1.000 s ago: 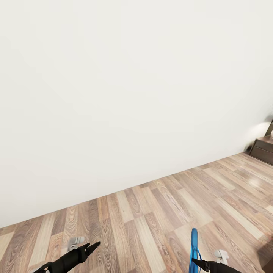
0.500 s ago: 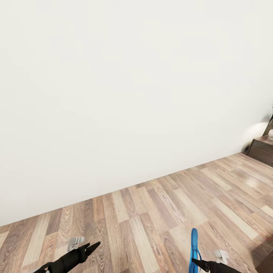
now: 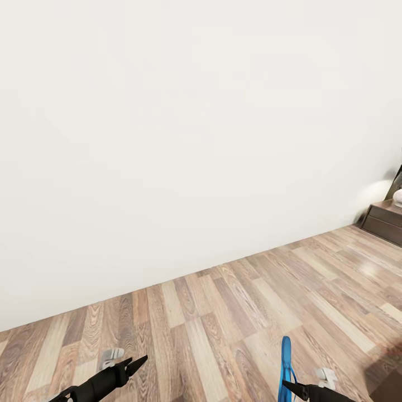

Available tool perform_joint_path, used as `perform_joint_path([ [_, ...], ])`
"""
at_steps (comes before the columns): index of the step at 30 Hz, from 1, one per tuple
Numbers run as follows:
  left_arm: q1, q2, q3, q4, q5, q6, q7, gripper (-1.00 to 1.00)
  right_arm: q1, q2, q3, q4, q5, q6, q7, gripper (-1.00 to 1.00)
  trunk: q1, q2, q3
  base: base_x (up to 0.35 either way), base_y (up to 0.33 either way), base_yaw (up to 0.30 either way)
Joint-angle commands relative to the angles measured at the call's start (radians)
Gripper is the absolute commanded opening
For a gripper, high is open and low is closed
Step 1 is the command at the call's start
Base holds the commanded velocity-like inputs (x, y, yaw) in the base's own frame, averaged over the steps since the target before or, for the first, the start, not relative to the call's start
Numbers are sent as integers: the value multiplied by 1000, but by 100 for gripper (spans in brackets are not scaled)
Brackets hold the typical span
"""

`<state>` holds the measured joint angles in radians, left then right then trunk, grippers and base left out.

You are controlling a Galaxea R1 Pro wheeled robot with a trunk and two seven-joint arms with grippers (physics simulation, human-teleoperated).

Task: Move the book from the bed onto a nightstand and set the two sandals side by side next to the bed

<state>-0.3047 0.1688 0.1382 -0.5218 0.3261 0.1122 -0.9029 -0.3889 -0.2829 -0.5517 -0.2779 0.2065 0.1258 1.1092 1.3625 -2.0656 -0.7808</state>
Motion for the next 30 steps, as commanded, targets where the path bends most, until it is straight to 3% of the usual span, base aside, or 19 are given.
perform_joint_path([
  [1,-1,0,1,0,7,11,-4,100,-1,1,-8,-1,7,11,5,-100,0,0,-1,0,0,0],
  [24,-3,2,2,-11,4,9,6,100,-1,1,-9,-1,7,11,3,-100,0,0,-1,-27,0,0],
  [27,-9,10,3,-72,1,14,34,100,-1,1,-10,-1,7,11,3,-100,0,0,-1,0,0,0],
  [30,-13,36,4,-255,-78,91,85,100,-1,1,-10,-1,7,11,3,-100,0,0,-1,0,0,0],
])
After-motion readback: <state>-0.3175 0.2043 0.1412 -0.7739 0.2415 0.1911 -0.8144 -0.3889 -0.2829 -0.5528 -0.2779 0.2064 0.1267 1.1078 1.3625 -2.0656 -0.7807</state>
